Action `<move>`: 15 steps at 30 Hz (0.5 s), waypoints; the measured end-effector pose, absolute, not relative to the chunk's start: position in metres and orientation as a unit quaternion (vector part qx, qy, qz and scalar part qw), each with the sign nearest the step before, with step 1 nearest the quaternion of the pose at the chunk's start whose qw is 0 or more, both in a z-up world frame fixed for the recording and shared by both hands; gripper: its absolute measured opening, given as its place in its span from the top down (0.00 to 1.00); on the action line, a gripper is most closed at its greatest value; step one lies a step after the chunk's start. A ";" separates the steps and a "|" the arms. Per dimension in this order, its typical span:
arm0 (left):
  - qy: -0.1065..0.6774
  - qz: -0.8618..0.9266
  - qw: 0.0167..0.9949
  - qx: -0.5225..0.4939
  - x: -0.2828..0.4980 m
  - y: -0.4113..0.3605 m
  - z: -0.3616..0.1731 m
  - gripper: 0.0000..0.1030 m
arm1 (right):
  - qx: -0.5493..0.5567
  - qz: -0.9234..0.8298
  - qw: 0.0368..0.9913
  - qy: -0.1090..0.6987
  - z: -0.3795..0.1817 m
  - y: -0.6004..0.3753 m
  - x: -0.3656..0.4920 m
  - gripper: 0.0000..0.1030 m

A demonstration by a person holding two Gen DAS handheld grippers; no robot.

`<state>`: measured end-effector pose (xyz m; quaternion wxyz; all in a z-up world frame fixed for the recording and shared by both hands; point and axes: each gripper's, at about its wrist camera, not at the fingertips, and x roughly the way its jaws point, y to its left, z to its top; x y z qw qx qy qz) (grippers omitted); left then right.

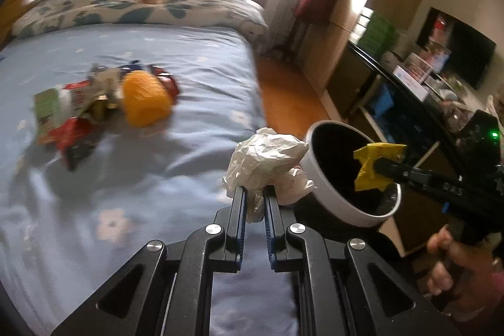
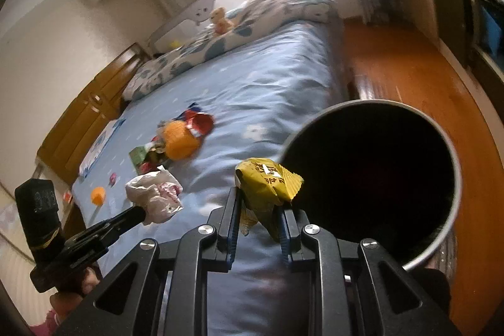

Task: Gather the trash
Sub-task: 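Carry tissue and yellow bag to the bin and open both tools over it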

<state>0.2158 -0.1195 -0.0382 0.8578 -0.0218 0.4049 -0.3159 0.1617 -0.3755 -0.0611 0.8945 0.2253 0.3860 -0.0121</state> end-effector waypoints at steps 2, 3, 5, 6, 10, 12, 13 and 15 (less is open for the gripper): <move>0.407 -0.326 0.853 -0.013 0.219 -0.134 -0.039 0.91 | 0.229 -0.026 0.893 0.387 -0.063 -0.388 0.157 0.79; 0.407 -0.328 0.852 -0.011 0.221 -0.142 -0.039 0.91 | 0.232 -0.032 0.892 0.388 -0.065 -0.395 0.156 0.79; 0.408 -0.339 0.848 -0.002 0.224 -0.157 -0.040 0.91 | 0.238 -0.044 0.888 0.390 -0.068 -0.408 0.153 0.79; 0.408 -0.343 0.846 0.002 0.226 -0.164 -0.041 0.91 | 0.239 -0.046 0.887 0.391 -0.069 -0.412 0.151 0.79; 0.410 -0.358 0.838 0.015 0.235 -0.192 -0.042 0.91 | 0.244 -0.058 0.885 0.391 -0.072 -0.427 0.148 0.79; 0.414 -0.364 0.834 0.020 0.241 -0.208 -0.045 0.91 | 0.246 -0.061 0.884 0.393 -0.074 -0.434 0.148 0.79; 0.415 -0.367 0.832 0.023 0.245 -0.216 -0.046 0.90 | 0.246 -0.061 0.883 0.395 -0.075 -0.436 0.148 0.79; 0.417 -0.371 0.829 0.031 0.252 -0.228 -0.048 0.90 | 0.248 -0.062 0.881 0.398 -0.079 -0.442 0.149 0.79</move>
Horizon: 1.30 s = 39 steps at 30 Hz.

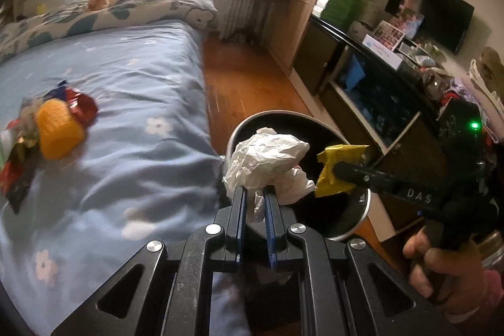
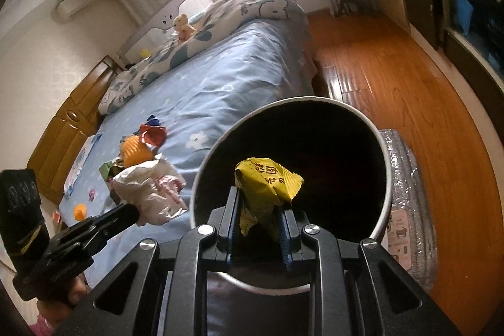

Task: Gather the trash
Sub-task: 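Carry tissue and yellow bag to the bin and open both tools over it, then grasp the red wrapper with the left tool while the right tool grasps the orange cup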

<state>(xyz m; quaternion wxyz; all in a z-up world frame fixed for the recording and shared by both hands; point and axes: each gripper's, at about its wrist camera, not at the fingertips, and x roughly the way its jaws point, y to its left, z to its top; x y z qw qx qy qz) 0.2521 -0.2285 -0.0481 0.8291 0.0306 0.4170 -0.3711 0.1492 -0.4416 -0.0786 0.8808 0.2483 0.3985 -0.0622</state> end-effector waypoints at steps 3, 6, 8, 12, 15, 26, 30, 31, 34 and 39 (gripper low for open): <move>0.421 -0.373 0.826 0.037 0.259 -0.246 -0.053 0.90 | 0.245 -0.063 0.880 0.403 -0.081 -0.449 0.150 0.78; 0.427 -0.376 0.821 0.042 0.267 -0.257 -0.056 0.90 | 0.245 -0.065 0.877 0.409 -0.082 -0.455 0.152 0.76; 0.430 -0.376 0.820 0.045 0.271 -0.264 -0.058 0.89 | 0.244 -0.066 0.876 0.411 -0.083 -0.458 0.153 0.75; 0.441 -0.377 0.813 0.047 0.278 -0.275 -0.060 0.87 | 0.243 -0.065 0.874 0.416 -0.084 -0.464 0.155 0.74; 0.446 -0.376 0.812 0.042 0.282 -0.277 -0.059 0.77 | 0.245 -0.062 0.870 0.423 -0.085 -0.466 0.157 0.67; 0.431 -0.361 0.827 0.026 0.262 -0.244 -0.061 0.49 | 0.249 -0.068 0.869 0.423 -0.084 -0.470 0.155 0.48; 0.432 -0.343 0.834 0.017 0.254 -0.222 -0.063 0.49 | 0.245 -0.067 0.870 0.423 -0.082 -0.469 0.156 0.40; 0.433 -0.339 0.835 0.016 0.252 -0.217 -0.063 0.48 | 0.244 -0.067 0.870 0.422 -0.082 -0.467 0.155 0.40; 0.432 -0.320 0.843 0.008 0.244 -0.197 -0.064 0.47 | 0.244 -0.063 0.872 0.419 -0.078 -0.460 0.156 0.39; 0.423 -0.277 0.863 -0.001 0.235 -0.161 -0.063 0.41 | 0.233 -0.047 0.881 0.408 -0.070 -0.435 0.161 0.30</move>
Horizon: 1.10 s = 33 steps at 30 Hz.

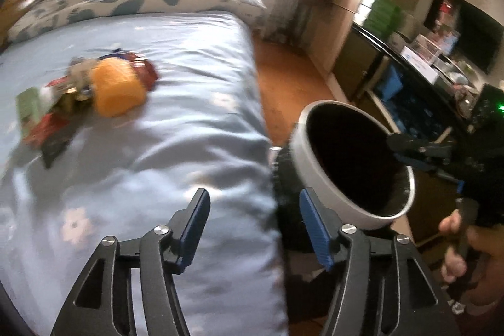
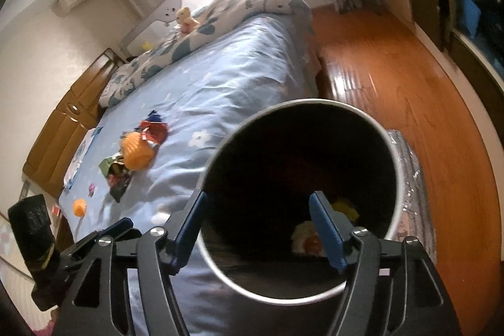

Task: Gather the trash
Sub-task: 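Grasp the red wrapper with the left tool while the right tool grasps the orange cup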

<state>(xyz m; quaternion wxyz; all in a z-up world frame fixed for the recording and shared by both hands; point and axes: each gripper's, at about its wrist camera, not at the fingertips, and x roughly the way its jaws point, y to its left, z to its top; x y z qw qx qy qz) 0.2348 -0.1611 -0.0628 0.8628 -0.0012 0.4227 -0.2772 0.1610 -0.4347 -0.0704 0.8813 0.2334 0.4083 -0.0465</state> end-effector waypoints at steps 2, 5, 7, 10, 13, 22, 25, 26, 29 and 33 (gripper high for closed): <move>0.422 -0.258 0.869 -0.007 0.232 -0.147 -0.063 0.39 | 0.224 -0.038 0.887 0.402 -0.066 -0.421 0.165 0.25; 0.428 -0.234 0.873 -0.021 0.230 -0.126 -0.065 0.39 | 0.217 -0.020 0.892 0.395 -0.062 -0.401 0.173 0.24; 0.430 -0.218 0.876 -0.029 0.230 -0.112 -0.065 0.39 | 0.213 -0.006 0.893 0.395 -0.062 -0.386 0.180 0.24; 0.430 -0.194 0.881 -0.039 0.226 -0.093 -0.064 0.39 | 0.207 0.014 0.893 0.400 -0.065 -0.365 0.191 0.24; 0.432 -0.170 0.884 -0.051 0.229 -0.074 -0.063 0.39 | 0.202 0.033 0.890 0.407 -0.071 -0.343 0.204 0.22; 0.436 -0.107 0.891 -0.075 0.245 -0.028 -0.068 0.38 | 0.184 0.080 0.884 0.422 -0.099 -0.285 0.248 0.21; 0.436 -0.093 0.892 -0.078 0.253 -0.018 -0.070 0.38 | 0.174 0.091 0.882 0.428 -0.108 -0.269 0.261 0.21; 0.437 -0.089 0.892 -0.080 0.256 -0.016 -0.071 0.38 | 0.171 0.092 0.882 0.430 -0.111 -0.265 0.266 0.21; 0.438 -0.081 0.891 -0.084 0.265 -0.011 -0.075 0.38 | 0.170 0.095 0.881 0.431 -0.116 -0.257 0.276 0.21; 0.441 -0.076 0.890 -0.085 0.282 -0.007 -0.082 0.38 | 0.166 0.101 0.882 0.429 -0.122 -0.247 0.291 0.21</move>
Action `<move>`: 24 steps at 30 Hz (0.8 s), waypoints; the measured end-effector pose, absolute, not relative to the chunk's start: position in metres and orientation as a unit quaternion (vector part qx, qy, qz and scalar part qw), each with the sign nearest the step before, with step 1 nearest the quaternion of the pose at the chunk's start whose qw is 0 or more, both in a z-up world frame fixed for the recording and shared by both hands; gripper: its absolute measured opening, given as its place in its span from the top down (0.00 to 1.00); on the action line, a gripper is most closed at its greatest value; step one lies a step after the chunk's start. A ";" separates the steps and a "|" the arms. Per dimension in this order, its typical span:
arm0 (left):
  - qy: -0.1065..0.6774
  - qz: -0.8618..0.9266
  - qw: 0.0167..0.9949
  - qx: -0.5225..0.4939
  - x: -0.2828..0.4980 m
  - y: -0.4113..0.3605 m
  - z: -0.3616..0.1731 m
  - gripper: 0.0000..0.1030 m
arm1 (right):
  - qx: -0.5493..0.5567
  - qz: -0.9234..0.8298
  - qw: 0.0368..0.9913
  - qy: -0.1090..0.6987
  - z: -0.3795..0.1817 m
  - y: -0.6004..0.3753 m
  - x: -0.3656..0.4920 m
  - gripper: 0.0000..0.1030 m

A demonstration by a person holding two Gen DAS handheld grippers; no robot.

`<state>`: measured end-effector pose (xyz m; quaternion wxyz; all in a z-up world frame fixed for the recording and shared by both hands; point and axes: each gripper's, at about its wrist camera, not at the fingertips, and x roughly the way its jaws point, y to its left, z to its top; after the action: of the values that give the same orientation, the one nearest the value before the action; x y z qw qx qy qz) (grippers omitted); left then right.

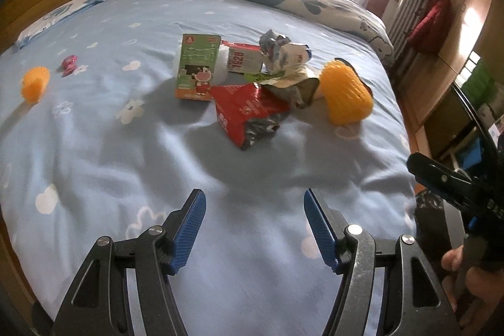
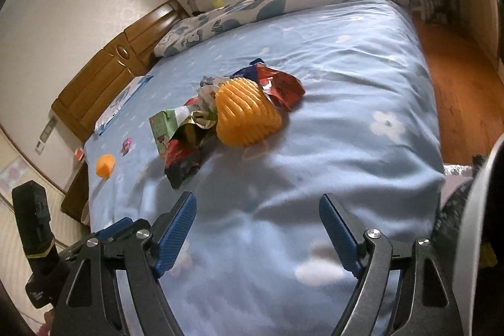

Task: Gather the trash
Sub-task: 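Grasp the red wrapper with the left tool while the right tool grasps the orange cup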

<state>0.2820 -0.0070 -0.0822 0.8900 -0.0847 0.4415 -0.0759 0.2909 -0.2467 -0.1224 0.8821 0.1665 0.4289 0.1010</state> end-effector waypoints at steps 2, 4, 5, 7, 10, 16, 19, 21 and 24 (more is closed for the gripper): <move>0.442 -0.071 0.891 -0.082 0.290 -0.006 -0.085 0.38 | 0.164 0.106 0.881 0.430 -0.126 -0.243 0.300 0.21; 0.443 -0.071 0.890 -0.085 0.301 -0.004 -0.087 0.38 | 0.161 0.111 0.880 0.432 -0.129 -0.239 0.308 0.21; 0.443 -0.070 0.890 -0.086 0.306 -0.003 -0.088 0.38 | 0.160 0.112 0.880 0.432 -0.130 -0.238 0.313 0.21; 0.443 -0.068 0.890 -0.087 0.315 -0.002 -0.090 0.38 | 0.160 0.116 0.881 0.430 -0.132 -0.235 0.322 0.21; 0.441 -0.064 0.891 -0.088 0.331 -0.001 -0.093 0.38 | 0.160 0.115 0.881 0.430 -0.135 -0.231 0.334 0.21; 0.447 -0.061 0.887 -0.093 0.361 0.000 -0.105 0.38 | 0.157 0.114 0.882 0.429 -0.141 -0.227 0.360 0.21; 0.450 -0.063 0.885 -0.099 0.372 0.002 -0.111 0.39 | 0.157 0.111 0.880 0.435 -0.145 -0.227 0.371 0.21; 0.453 -0.066 0.883 -0.102 0.376 0.002 -0.114 0.40 | 0.160 0.109 0.877 0.440 -0.150 -0.227 0.379 0.21; 0.456 -0.074 0.881 -0.102 0.382 0.001 -0.119 0.52 | 0.166 0.110 0.872 0.446 -0.154 -0.228 0.385 0.22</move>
<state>0.3815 0.0007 -0.1191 0.8811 -0.1015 0.4558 -0.0745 0.3852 -0.2277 -0.1545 0.8725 0.1664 0.4461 0.1099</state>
